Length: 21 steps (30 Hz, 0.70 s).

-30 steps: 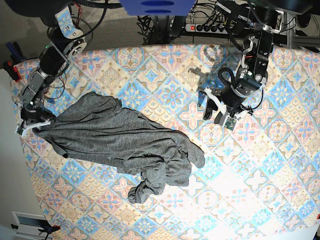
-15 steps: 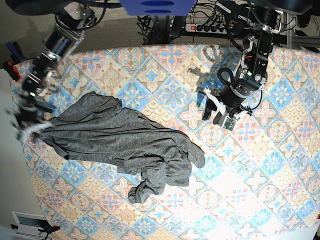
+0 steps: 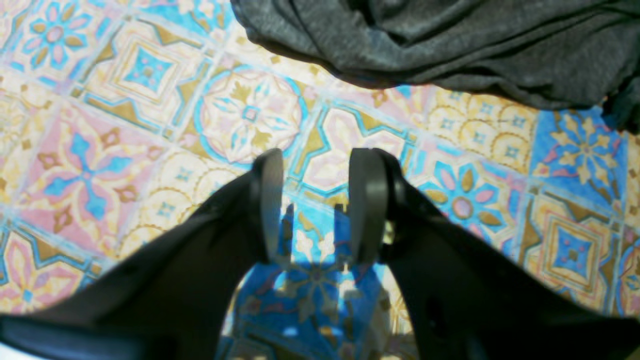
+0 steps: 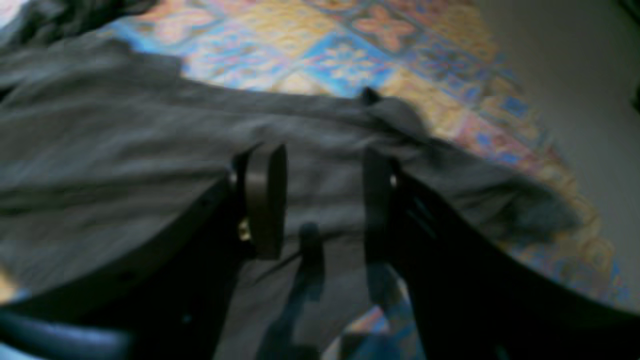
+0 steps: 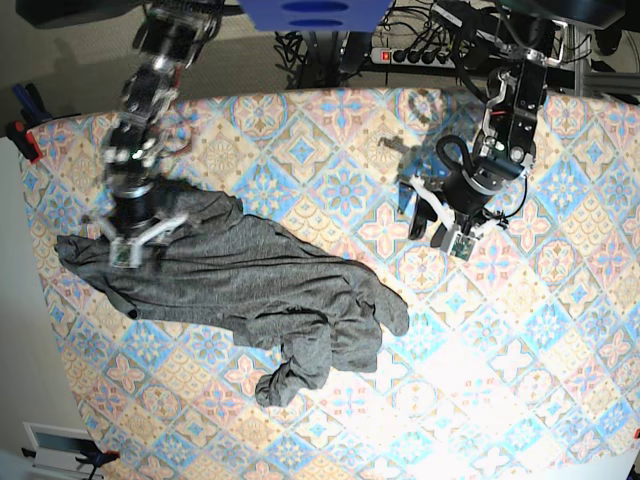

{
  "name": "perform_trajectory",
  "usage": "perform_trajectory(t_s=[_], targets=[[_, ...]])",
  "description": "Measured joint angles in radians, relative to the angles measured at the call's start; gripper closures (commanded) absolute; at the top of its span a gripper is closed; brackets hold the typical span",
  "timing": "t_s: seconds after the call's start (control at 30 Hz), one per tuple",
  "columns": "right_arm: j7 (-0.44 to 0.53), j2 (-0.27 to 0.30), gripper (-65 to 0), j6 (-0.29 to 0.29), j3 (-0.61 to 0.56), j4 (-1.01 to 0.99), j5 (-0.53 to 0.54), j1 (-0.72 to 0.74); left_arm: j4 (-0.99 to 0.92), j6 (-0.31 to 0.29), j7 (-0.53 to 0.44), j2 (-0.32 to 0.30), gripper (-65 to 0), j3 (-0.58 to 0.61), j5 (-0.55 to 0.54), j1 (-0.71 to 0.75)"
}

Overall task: Layout the t-shirt on the table in an organized manner, then fold the t-shirt properly
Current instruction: 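Lay the shirt edge down and hold it with the right gripper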

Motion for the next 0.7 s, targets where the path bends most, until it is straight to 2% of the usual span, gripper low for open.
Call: perform_trajectory(t_s=[0.1, 0.23, 0.5, 0.7], targets=[[-0.036, -0.008, -23.8, 0.011, -0.091, 0.001, -0.012, -0.079, 0.000, -0.005, 0.000, 0.003, -20.5, 0.001, 0.000, 0.005], [-0.003, -0.007, -23.6, 0.006, -0.153, 0.023, -0.009, -0.115, 0.000, -0.004, -0.001, 0.004, -20.5, 0.002, -0.005, 0.002], [-0.018, -0.004, -23.5, 0.002, -0.161, 0.019, -0.012, -0.191, -0.001, -0.002, 0.000, 0.001, -20.5, 0.050, 0.004, 0.005], [0.050, -0.005, -23.7, 0.005, -0.167, 0.018, -0.011, -0.252, -0.001, 0.002, 0.000, 0.001, -20.5, 0.059, 0.003, 0.002]])
